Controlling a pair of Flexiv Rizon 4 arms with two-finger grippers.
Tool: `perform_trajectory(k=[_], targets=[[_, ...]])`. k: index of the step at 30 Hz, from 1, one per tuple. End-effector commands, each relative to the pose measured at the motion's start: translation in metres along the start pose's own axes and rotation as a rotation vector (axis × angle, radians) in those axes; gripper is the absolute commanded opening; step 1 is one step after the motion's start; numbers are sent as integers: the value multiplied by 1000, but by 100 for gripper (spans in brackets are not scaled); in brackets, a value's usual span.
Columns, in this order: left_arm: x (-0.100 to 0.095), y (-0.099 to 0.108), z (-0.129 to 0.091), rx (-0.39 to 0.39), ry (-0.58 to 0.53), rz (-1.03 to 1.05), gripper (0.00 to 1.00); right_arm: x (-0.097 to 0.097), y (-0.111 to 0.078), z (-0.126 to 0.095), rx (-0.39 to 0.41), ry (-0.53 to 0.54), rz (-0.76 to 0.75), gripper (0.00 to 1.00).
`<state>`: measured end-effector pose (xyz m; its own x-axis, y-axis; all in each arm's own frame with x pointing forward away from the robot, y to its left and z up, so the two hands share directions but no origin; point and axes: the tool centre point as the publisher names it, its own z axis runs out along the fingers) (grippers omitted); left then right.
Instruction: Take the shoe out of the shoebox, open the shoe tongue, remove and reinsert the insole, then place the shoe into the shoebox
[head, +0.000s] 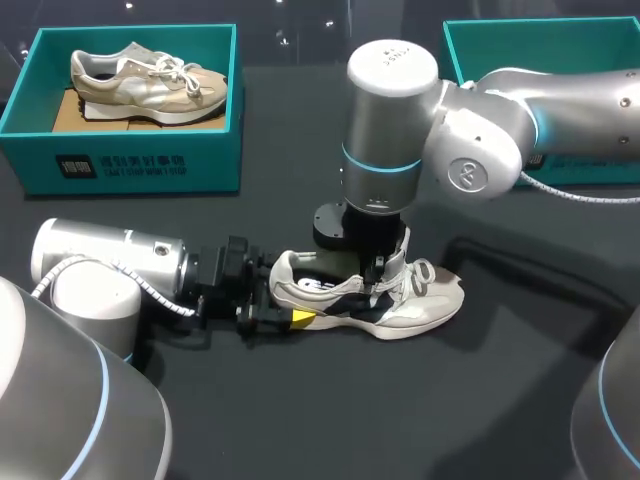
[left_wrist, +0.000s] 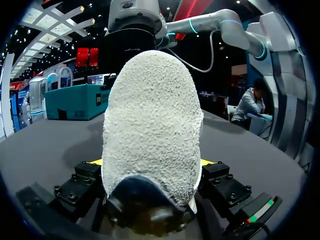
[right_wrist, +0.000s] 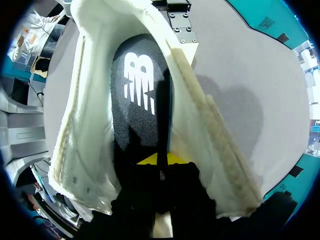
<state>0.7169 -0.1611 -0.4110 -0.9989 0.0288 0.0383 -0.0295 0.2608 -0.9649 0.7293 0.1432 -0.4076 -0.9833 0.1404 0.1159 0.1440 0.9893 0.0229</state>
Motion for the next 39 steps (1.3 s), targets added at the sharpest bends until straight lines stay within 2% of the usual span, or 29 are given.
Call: perform_trajectory(k=[1,7,14,19,23,39], targets=[[1,0,-1,0,-1,0,0,11,-13,13,-23,-17,5,0],[1,0,-1,0,-1,0,0,13,-19,4,-72,-37,3,0],[1,0,-1,0,-1,0,0,16,-23,-14,-170,-62,-20,0],[1,0,-1,0,-1,0,0,15,-20,-27,-236,-75,-60,0],[1,0,-1,0,-1,0,0,14,-15,-35,-325,-66,-108,0],[1,0,-1,0,-1,0,0,3,-17,-44,-495,-26,-191,0]])
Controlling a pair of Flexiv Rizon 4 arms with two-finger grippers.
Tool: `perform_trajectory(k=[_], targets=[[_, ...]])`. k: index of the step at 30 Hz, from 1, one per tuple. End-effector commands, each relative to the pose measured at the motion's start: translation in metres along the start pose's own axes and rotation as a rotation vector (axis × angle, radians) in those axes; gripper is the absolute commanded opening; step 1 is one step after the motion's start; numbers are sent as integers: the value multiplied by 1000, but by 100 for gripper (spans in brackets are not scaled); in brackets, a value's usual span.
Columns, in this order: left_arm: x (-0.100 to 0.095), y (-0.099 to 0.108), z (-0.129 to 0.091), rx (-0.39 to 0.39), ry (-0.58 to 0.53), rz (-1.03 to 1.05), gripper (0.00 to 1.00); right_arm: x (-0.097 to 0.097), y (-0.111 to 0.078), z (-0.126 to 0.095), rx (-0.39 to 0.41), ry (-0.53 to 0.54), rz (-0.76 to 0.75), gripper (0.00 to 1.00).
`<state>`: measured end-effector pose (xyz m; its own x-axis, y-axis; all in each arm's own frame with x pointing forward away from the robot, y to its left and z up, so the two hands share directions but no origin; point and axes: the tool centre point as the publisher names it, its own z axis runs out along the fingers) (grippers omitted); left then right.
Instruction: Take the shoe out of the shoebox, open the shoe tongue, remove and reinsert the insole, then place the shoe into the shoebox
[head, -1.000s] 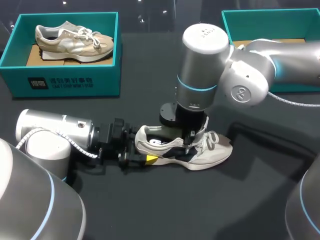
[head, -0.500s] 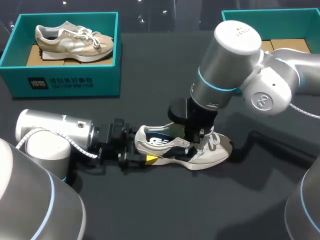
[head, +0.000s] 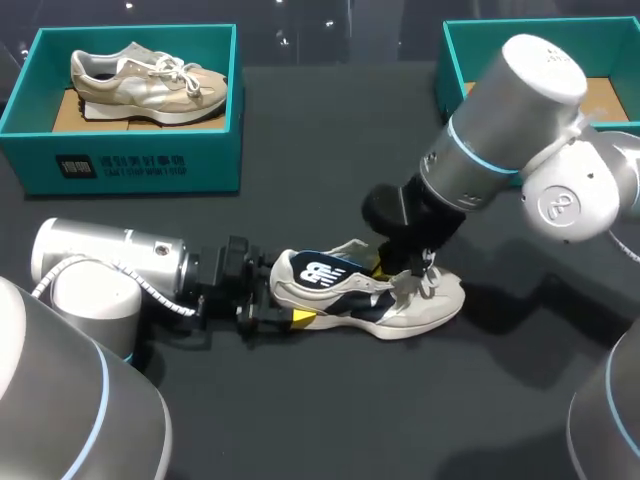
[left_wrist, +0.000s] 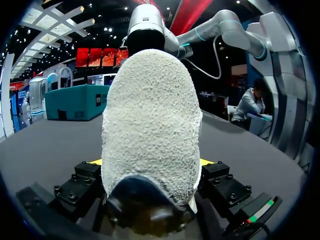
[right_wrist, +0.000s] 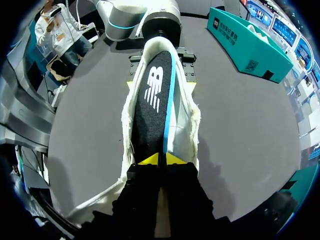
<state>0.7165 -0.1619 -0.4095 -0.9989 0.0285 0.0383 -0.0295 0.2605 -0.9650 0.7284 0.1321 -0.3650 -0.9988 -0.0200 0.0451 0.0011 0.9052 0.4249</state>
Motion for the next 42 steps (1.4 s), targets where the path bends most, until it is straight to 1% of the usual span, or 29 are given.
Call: perform_trajectory(k=[1,4,7,12,14,16,19,24,28,34,42], targets=[[0,2,-2,-1,-1,0,0,0,-2,-5,-99,-2,-33,0],[0,2,-2,-1,-1,0,0,-1,2,-8,-121,-8,-60,0],[0,2,-2,-1,-1,0,0,-4,-2,-10,-179,-4,-63,0],[0,2,-2,-1,-1,0,0,-5,-8,-10,-172,-5,-50,0],[0,2,-2,-1,-1,0,0,-6,-10,-11,-197,1,-54,0],[0,2,-2,-1,-1,0,0,-7,-12,-11,-188,2,-45,0],[0,2,-2,-1,-1,0,0,-7,-3,-13,-173,0,-85,0],[0,2,-2,-1,-1,0,0,-5,18,-14,-132,1,-153,0],[0,2,-2,-1,-1,0,0,-3,29,-15,-113,-5,-189,0],[0,2,-2,-1,-1,0,0,-3,39,-15,-100,9,-225,0],[0,2,-2,-1,-1,0,0,-6,50,-7,-65,84,-237,0]])
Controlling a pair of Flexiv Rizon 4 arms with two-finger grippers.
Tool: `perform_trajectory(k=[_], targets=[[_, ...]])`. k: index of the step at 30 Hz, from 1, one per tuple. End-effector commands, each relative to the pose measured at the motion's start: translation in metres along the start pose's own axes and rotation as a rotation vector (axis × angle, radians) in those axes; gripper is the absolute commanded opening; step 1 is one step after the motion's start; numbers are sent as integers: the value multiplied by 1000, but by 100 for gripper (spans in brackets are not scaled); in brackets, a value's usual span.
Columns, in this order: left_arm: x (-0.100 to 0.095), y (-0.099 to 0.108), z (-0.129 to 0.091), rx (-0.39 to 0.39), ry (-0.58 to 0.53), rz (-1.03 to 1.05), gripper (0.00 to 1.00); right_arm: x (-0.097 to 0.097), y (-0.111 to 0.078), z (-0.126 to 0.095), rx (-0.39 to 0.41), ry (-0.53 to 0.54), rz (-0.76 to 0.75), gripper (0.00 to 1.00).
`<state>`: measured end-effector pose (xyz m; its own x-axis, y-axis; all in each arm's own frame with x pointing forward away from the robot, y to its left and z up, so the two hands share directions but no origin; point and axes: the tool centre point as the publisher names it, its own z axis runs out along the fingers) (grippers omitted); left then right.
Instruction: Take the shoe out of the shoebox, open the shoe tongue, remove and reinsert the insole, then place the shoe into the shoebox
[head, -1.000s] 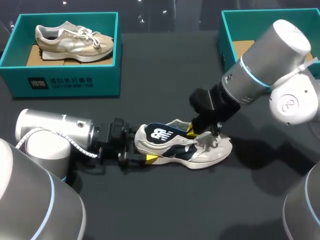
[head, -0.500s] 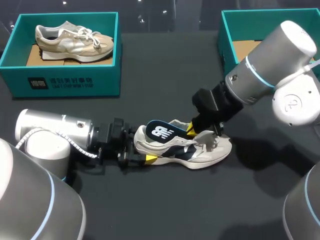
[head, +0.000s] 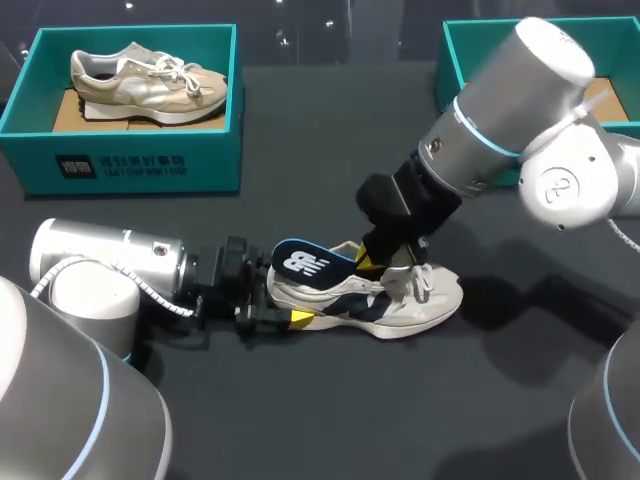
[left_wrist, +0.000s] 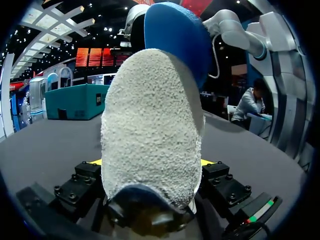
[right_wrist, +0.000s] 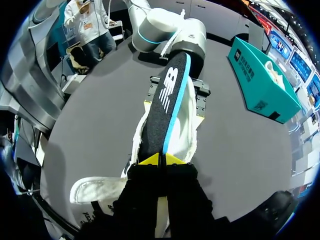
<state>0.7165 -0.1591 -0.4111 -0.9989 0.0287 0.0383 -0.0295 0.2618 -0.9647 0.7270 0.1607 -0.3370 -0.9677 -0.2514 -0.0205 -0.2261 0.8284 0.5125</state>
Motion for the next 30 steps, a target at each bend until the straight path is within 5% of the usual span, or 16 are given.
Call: perform_trajectory(k=[1,8,11,16,30], targets=[[0,0,1,1,-1,0,0,-12,11,7,32,50,13,0],[0,0,1,1,-1,0,0,-14,16,2,51,102,67,0],[0,0,1,1,-1,0,0,-13,19,-1,52,118,87,25],[0,0,1,1,-1,0,0,-10,21,-2,56,146,124,38],[0,0,1,1,-1,0,0,-4,41,2,54,165,220,42]])
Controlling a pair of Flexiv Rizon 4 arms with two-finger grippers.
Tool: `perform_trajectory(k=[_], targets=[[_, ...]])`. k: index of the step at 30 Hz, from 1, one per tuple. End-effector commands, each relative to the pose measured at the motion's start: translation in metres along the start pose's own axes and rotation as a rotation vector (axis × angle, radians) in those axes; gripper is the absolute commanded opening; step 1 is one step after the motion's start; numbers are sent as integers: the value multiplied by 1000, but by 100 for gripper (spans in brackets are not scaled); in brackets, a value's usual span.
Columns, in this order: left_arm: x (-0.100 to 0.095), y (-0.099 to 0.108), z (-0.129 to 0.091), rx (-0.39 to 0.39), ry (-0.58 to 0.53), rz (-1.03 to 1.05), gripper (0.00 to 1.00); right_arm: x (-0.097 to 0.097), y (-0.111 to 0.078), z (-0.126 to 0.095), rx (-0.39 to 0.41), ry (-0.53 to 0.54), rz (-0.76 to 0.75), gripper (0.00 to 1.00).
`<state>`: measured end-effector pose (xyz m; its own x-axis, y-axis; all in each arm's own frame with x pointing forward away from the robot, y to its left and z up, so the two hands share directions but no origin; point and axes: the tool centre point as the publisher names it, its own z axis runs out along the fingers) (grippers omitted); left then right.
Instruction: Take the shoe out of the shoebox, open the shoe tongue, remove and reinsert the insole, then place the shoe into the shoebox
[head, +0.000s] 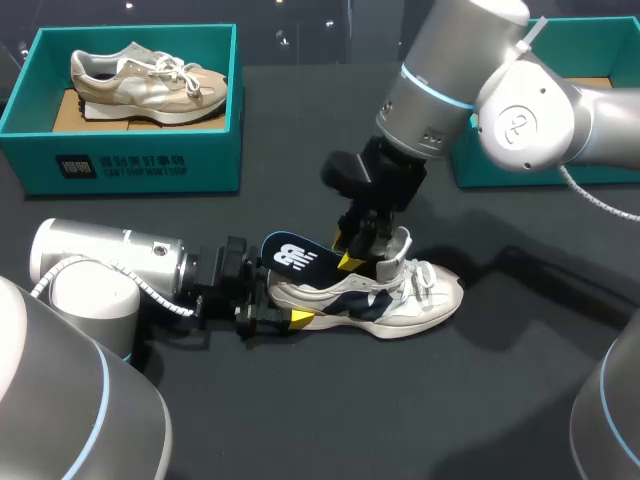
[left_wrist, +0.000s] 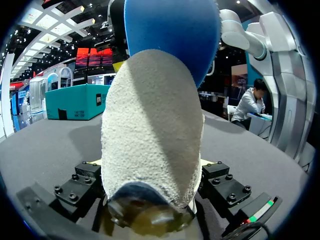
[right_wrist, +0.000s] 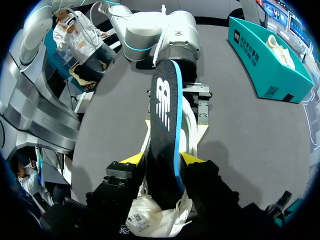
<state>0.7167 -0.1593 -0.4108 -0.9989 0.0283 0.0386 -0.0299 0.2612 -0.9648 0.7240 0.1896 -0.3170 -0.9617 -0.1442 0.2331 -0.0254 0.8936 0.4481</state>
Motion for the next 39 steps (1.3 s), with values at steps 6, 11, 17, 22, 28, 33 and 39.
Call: perform_trajectory(k=[6,11,17,22,28,33,39], targets=[[0,0,1,0,-1,0,0,1,19,-2,13,-35,14,44],[0,0,1,0,-1,0,0,-3,29,-7,-1,-39,11,44],[0,0,1,0,-1,0,0,-10,37,-3,-29,19,8,44],[0,0,1,0,-1,0,0,-18,39,8,-43,91,25,44],[0,0,1,0,-1,0,0,-25,35,19,-51,143,62,44],[0,0,1,0,-1,0,0,-21,32,22,-74,169,71,44],[0,0,1,0,-1,0,0,-13,25,26,-91,203,101,43]])
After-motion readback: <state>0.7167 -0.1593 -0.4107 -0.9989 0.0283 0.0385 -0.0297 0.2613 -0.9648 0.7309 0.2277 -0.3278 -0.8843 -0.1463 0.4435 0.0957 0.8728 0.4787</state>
